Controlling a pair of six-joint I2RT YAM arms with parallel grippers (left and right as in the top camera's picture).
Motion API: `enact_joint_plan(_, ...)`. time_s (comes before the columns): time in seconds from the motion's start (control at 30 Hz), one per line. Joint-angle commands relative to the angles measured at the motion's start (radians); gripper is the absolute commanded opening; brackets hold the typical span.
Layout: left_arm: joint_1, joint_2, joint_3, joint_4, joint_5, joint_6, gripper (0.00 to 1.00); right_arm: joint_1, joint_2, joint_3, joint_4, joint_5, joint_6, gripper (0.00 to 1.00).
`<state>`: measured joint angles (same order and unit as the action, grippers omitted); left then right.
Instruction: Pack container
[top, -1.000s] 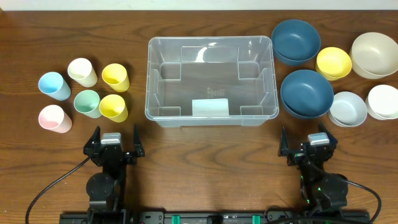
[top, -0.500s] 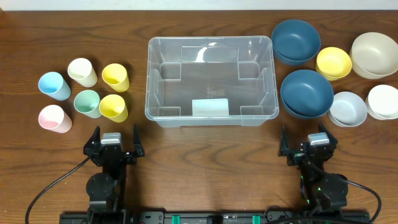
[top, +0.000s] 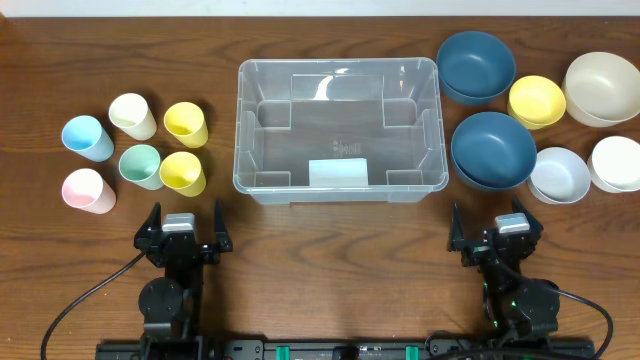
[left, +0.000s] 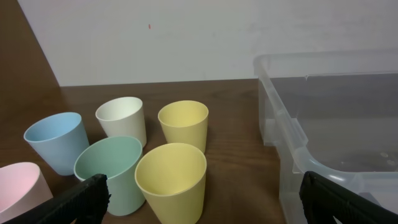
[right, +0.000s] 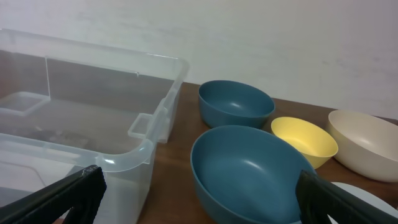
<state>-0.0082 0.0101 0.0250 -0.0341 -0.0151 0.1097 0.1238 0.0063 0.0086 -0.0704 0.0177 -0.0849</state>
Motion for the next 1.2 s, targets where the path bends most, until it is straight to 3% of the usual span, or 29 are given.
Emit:
enact_joint_plan(0.0,0.005,-0.005,-0.021,-0.034,-0.038,0.018,0.98,0.012,0.000,-0.003,-0.003,0.000,-0.010,0.99)
enact_joint_plan(0.9,0.005,-0.005,-0.021,-0.034,-0.038,0.018,0.98,0.012,0.000,-0.003,0.003,0.049,-0.037,0.99)
enact_joint_plan(1.17,0.005,-0.005,-0.021,-0.034,-0.038,0.018,0.98,0.013,0.000,-0.003,0.014,-0.057,0.000,0.99)
